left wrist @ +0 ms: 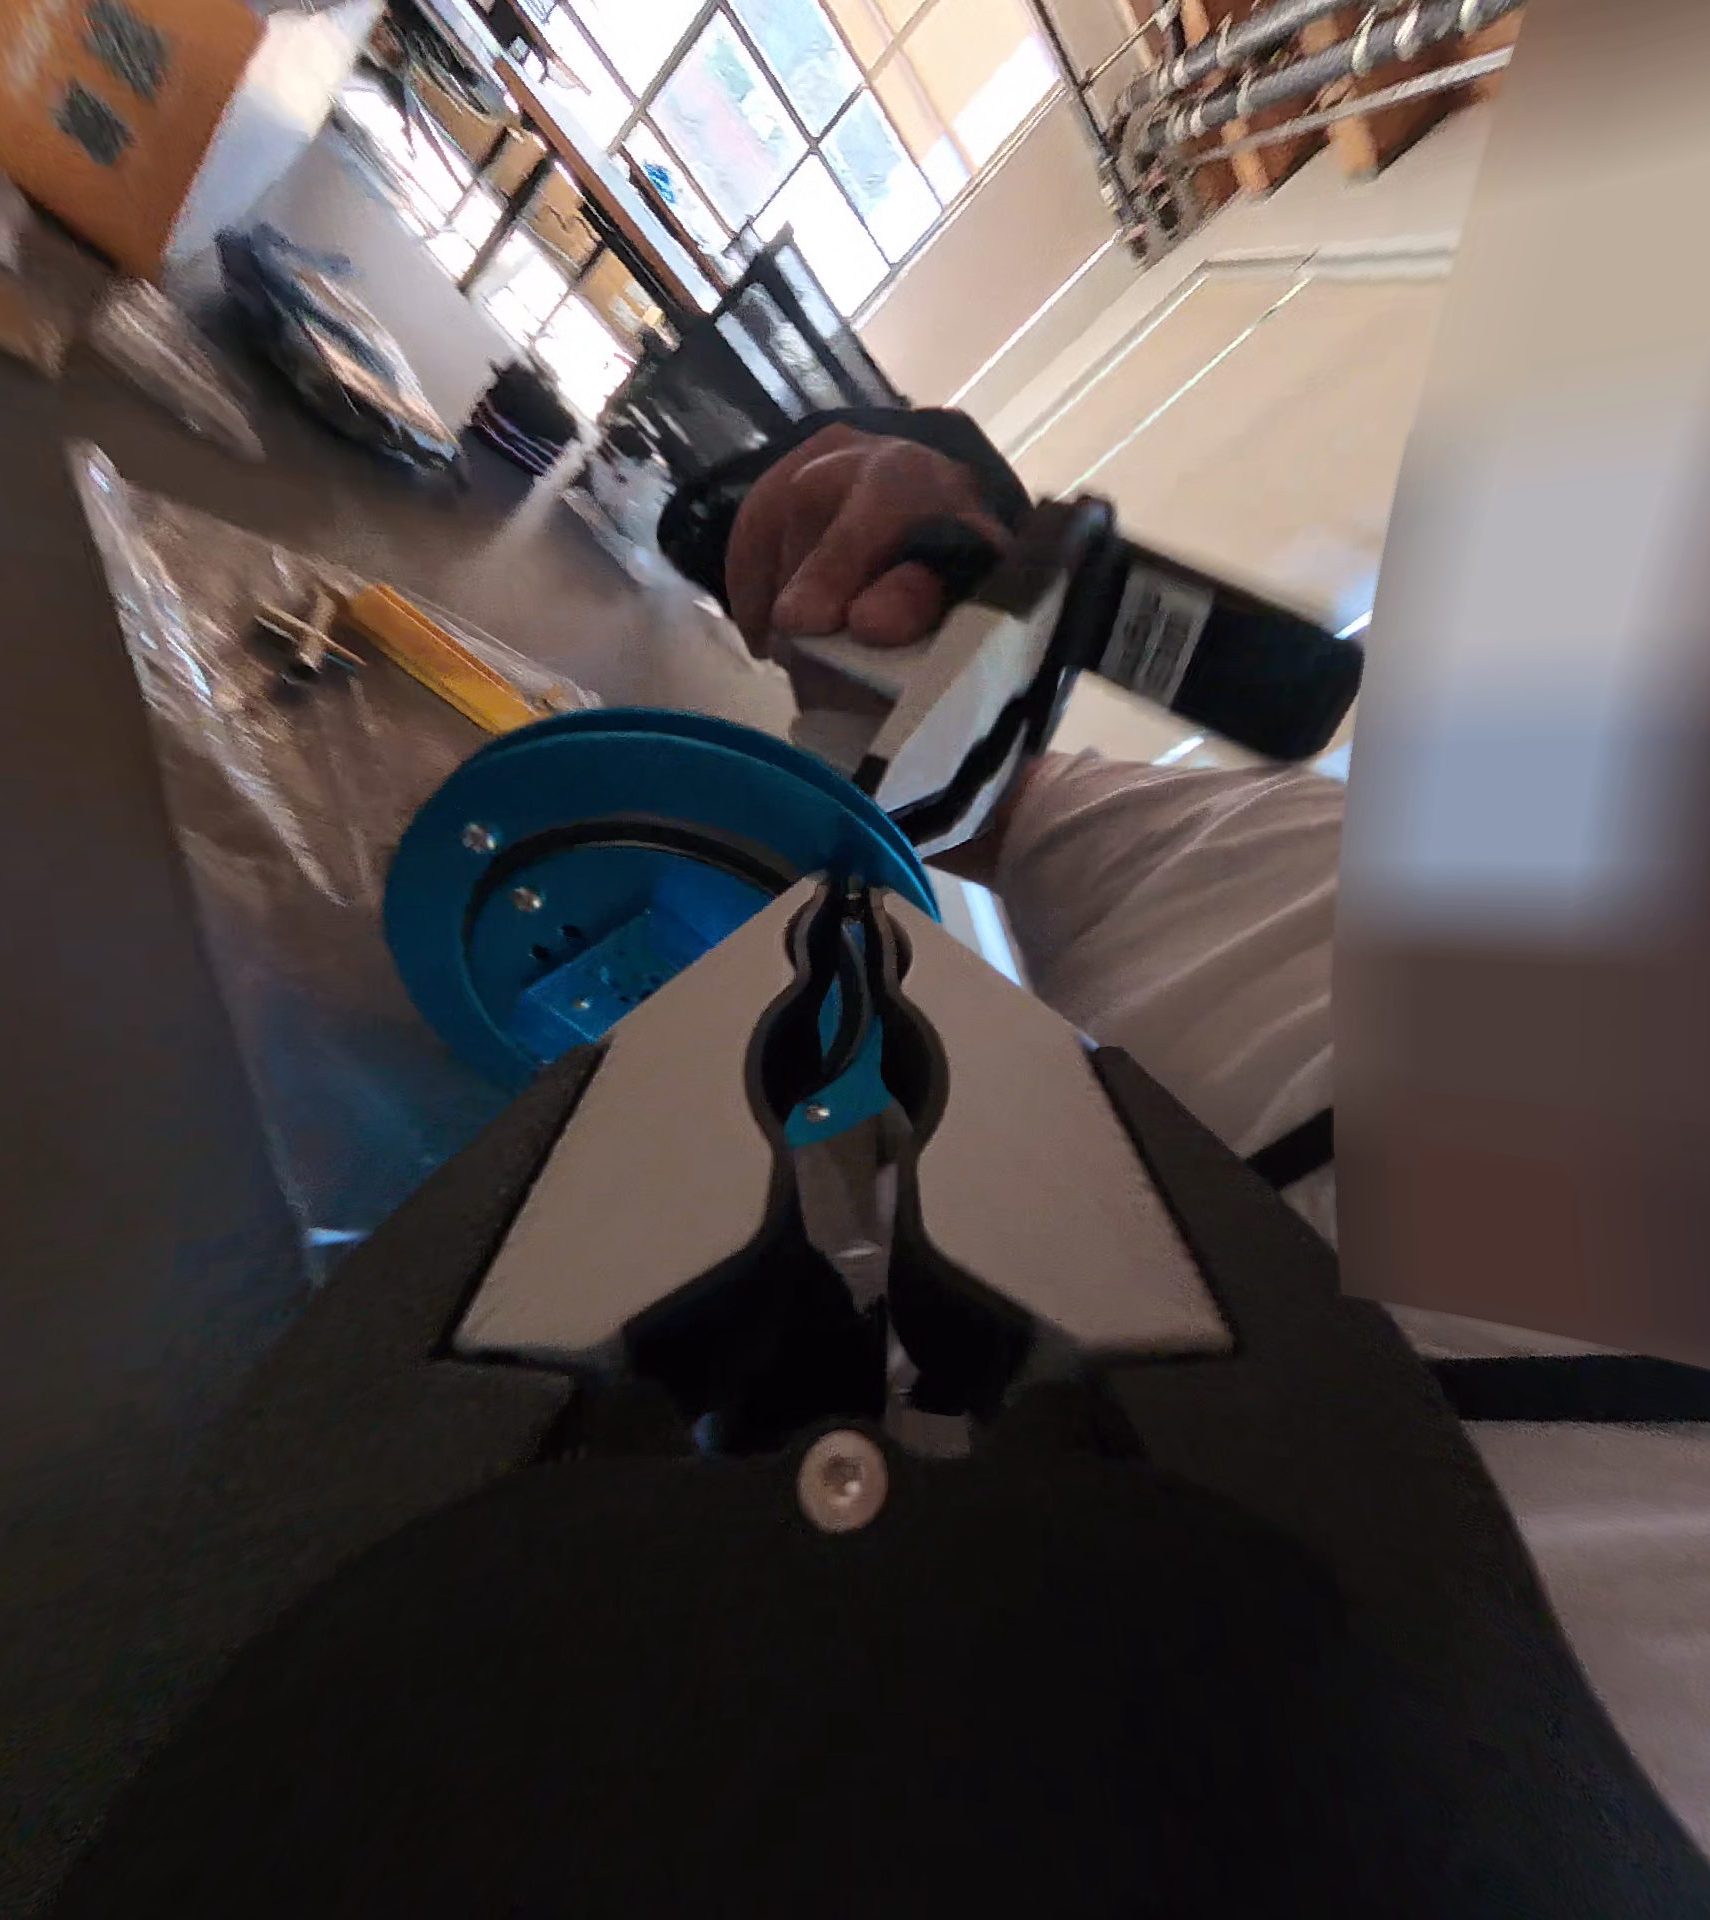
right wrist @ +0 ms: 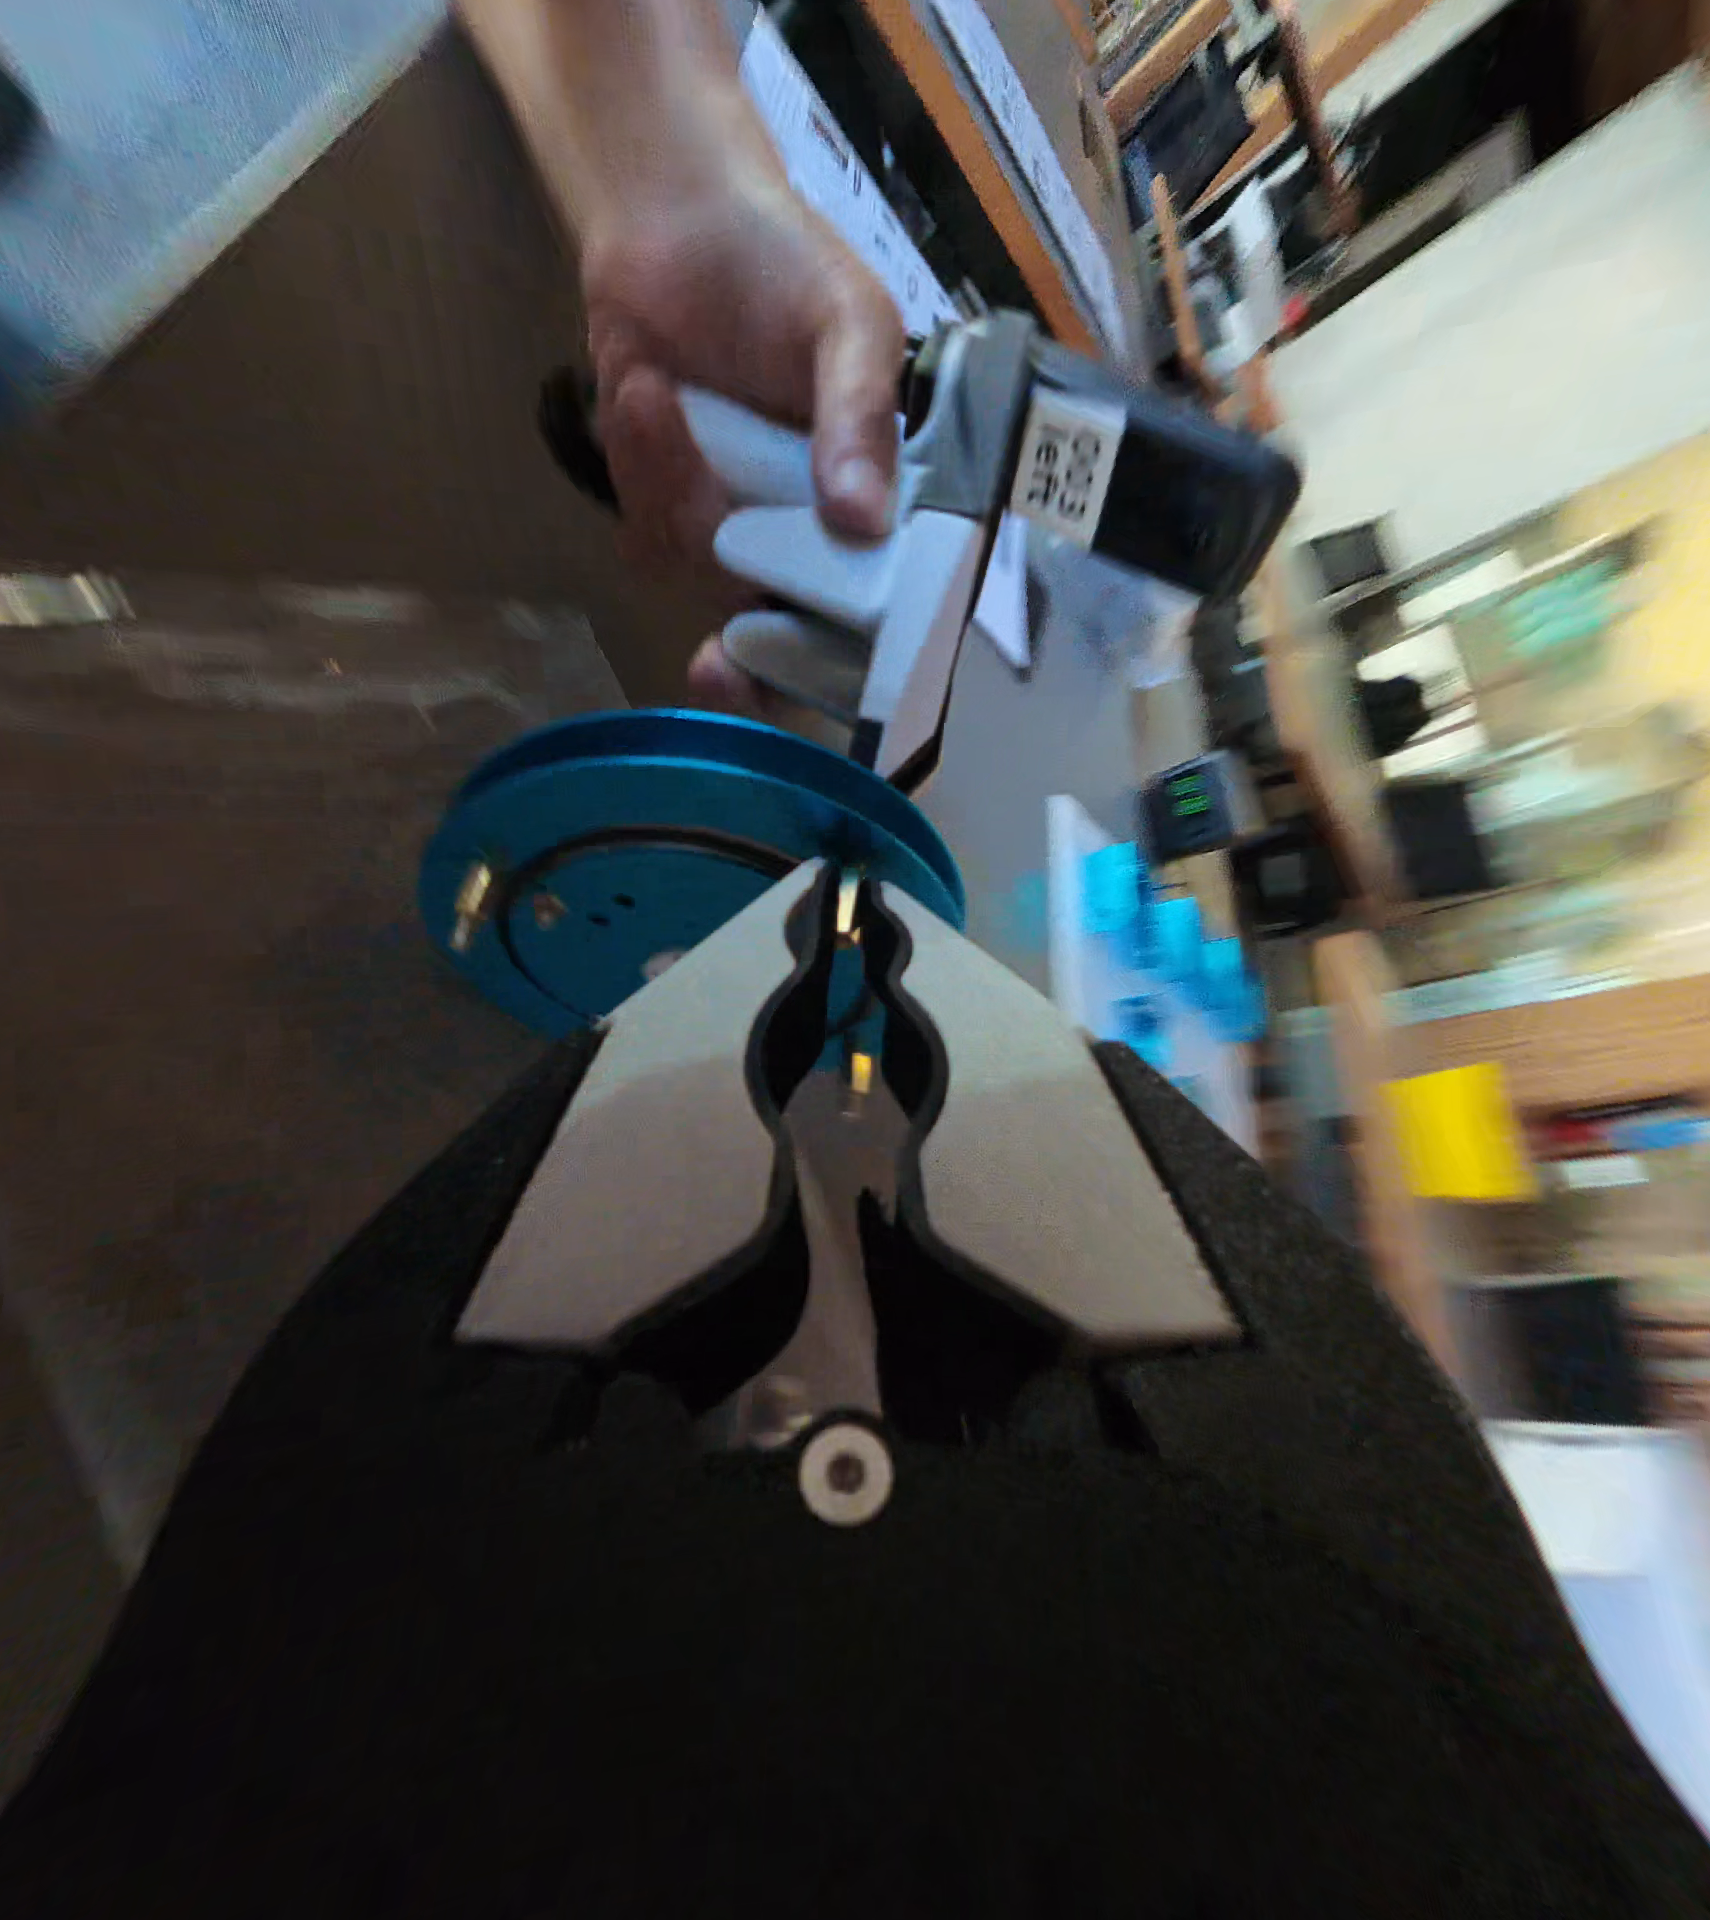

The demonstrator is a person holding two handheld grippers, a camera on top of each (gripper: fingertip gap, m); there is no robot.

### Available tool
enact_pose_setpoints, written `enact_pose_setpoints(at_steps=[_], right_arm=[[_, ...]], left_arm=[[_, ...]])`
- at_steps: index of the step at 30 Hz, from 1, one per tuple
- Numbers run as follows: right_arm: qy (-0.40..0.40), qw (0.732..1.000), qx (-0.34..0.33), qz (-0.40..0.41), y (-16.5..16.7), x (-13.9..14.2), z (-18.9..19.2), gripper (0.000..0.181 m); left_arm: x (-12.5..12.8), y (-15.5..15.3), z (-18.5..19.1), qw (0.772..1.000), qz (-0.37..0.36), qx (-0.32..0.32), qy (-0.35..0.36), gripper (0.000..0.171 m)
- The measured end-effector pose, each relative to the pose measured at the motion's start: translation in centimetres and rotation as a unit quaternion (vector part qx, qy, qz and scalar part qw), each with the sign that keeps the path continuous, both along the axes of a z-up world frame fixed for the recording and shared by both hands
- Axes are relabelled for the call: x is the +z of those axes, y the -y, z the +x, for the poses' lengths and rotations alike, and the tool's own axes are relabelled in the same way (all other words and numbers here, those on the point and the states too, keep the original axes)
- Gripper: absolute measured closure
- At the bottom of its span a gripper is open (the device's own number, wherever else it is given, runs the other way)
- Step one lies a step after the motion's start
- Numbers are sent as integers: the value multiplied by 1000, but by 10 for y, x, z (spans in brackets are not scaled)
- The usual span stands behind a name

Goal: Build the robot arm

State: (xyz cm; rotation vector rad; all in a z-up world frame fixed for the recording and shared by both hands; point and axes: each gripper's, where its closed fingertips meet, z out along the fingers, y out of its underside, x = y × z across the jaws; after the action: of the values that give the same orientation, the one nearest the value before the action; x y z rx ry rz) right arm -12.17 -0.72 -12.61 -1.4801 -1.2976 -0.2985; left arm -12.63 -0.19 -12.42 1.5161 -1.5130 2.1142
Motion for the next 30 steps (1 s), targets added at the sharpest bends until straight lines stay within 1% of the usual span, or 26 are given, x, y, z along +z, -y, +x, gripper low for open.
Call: enact_pose_setpoints(at_steps=[1, 2, 3, 4, 5, 6, 7, 8, 9, 10, 11, 12, 14, 15, 18, 19, 20, 22, 23, 24, 25, 26, 27, 28, 29, 30], right_arm=[[75, 996, -1, 54, 0, 0, 0, 179], [153, 981, 0, 116, 0, 0, 0, 180], [225, 958, 2, 178, 0, 1, -1, 181], [268, 938, 3, 219, 0, 1, -1, 181], [264, 938, -2, 223, -1, 2, 0, 181], [206, 959, -20, 194, -3, 3, 1, 181], [116, 983, -39, 140, -4, 4, 4, 181], [10, 996, -50, 70, -4, 5, 6, 181], [-93, 994, -51, -3, -1, 6, 6, 178], [-191, 978, -53, -66, 1, 9, 8, 167], [-282, 949, -51, -134, 3, 11, 8, 164], [-368, 904, -47, -212, 6, 10, 8, 161], [-502, 785, -40, -361, 10, 5, 8, 148], [-527, 733, -21, -429, 16, 3, 4, 145], [-546, 615, -3, -569, 27, -2, -7, 150], [-554, 582, 7, -595, 27, 1, -12, 157], [-556, 560, 10, -613, 27, 2, -14, 159], [-549, 548, -2, -632, 23, -5, -13, 175], [-555, 531, -4, -641, 23, -5, -13, 175], [-561, 514, -8, -649, 22, -5, -12, 176], [-562, 512, -9, -650, 21, -5, -12, 176], [-561, 522, -14, -642, 19, -5, -12, 176], [-548, 548, -16, -632, 20, -6, -13, 177], [-523, 593, -16, -612, 21, -7, -14, 177], [-485, 655, -19, -580, 21, -7, -15, 176], [-437, 714, -25, -547, 22, -8, -16, 177]], left_arm=[[0, 0, 0, 999, -29, -7, -16, 169], [1, 0, 0, 998, -52, -11, -28, 170], [1, -1, 1, 997, -66, -12, -34, 170], [1, -2, 2, 997, -66, -9, -33, 170], [0, -2, 2, 999, -48, -2, -26, 170], [-1, -2, 3, 1000, -15, 5, -12, 169], [-1, -2, 2, 1000, 26, 12, 8, 169], [-1, -1, 2, 997, 67, 20, 27, 169], [-2, 0, 1, 993, 108, 26, 45, 169], [-2, 2, 0, 986, 151, 31, 68, 169], [-2, 4, -2, 976, 195, 38, 92, 169], [-3, 6, -3, 964, 237, 42, 114, 169], [-4, 10, -7, 932, 323, 48, 159, 168], [-5, 12, -7, 908, 373, 51, 184, 168], [-6, 18, -8, 823, 507, 53, 251, 168], [-6, 20, -8, 797, 538, 51, 271, 168], [-6, 23, -8, 771, 566, 49, 289, 168], [-6, 20, -7, 715, 620, 59, 318, 169], [-6, 19, -6, 691, 641, 65, 329, 169], [-6, 18, -6, 674, 654, 68, 337, 169], [-5, 18, -6, 658, 666, 74, 343, 168], [-5, 17, -6, 645, 676, 80, 347, 168], [-5, 17, -8, 644, 676, 81, 349, 168], [-6, 19, -10, 667, 659, 77, 340, 168], [-7, 20, -11, 713, 623, 71, 313, 169], [-7, 22, -12, 773, 567, 64, 277, 169]])
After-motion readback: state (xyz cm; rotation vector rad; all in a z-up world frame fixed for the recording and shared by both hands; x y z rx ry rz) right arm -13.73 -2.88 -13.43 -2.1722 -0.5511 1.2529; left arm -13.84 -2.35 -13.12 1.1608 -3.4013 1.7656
